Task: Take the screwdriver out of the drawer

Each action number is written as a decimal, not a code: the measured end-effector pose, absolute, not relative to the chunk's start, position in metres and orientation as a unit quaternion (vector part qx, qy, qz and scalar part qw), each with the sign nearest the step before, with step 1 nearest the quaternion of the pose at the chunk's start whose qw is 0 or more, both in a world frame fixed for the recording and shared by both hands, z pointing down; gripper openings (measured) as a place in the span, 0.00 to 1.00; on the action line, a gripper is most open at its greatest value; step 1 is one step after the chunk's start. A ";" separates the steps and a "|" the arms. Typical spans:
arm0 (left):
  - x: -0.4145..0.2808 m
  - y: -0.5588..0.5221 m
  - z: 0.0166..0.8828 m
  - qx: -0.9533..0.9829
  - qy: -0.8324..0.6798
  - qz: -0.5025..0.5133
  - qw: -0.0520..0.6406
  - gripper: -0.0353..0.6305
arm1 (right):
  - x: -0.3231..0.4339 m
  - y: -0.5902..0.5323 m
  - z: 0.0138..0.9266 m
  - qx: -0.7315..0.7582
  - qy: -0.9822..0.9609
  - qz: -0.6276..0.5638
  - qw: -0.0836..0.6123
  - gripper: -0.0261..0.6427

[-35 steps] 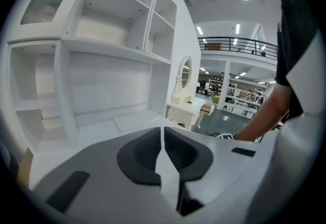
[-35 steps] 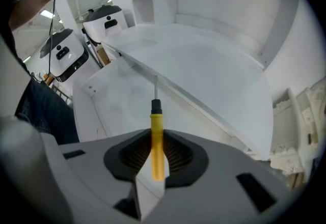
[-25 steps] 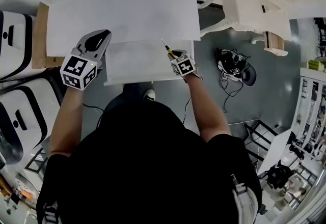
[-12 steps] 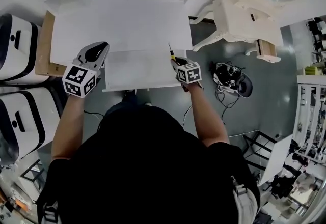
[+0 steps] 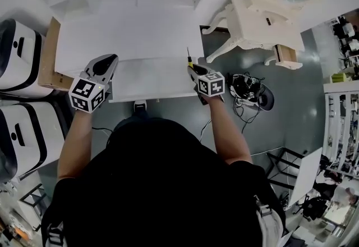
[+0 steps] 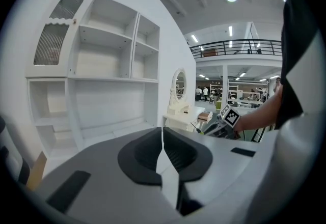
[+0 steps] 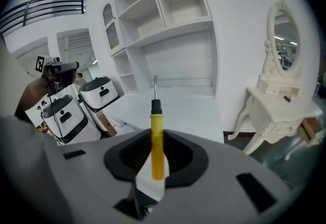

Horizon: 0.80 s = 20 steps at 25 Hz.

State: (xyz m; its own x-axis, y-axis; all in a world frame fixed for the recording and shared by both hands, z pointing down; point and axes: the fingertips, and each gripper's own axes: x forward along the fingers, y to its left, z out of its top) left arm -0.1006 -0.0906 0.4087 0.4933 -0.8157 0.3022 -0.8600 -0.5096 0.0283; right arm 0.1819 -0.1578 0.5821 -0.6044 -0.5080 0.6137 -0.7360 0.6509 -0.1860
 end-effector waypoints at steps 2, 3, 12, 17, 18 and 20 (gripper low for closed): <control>-0.097 -0.083 0.407 0.860 -0.487 0.124 0.086 0.10 | 0.184 -0.152 0.571 0.357 -0.874 0.210 0.255 0.16; -0.095 -0.079 0.406 0.860 -0.487 0.124 0.085 0.10 | 0.185 -0.149 0.566 0.357 -0.875 0.209 0.250 0.16; -0.087 -0.045 0.406 0.857 -0.494 0.124 0.083 0.09 | 0.197 -0.122 0.523 0.362 -0.888 0.189 0.212 0.16; -0.081 -0.031 0.407 0.855 -0.497 0.115 0.087 0.09 | 0.203 -0.110 0.511 0.360 -0.893 0.184 0.200 0.16; -0.080 -0.028 0.407 0.856 -0.497 0.115 0.086 0.09 | 0.204 -0.108 0.509 0.360 -0.893 0.184 0.197 0.16; -0.077 -0.024 0.407 0.856 -0.496 0.116 0.085 0.09 | 0.206 -0.104 0.506 0.360 -0.894 0.185 0.191 0.16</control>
State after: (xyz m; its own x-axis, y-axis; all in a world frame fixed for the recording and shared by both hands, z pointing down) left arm -0.0767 -0.0243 0.4070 0.4806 -0.8298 0.2836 -0.8694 -0.4931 0.0306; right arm 0.2061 -0.1044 0.5057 -0.6686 -0.5726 0.4744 -0.7141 0.6725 -0.1946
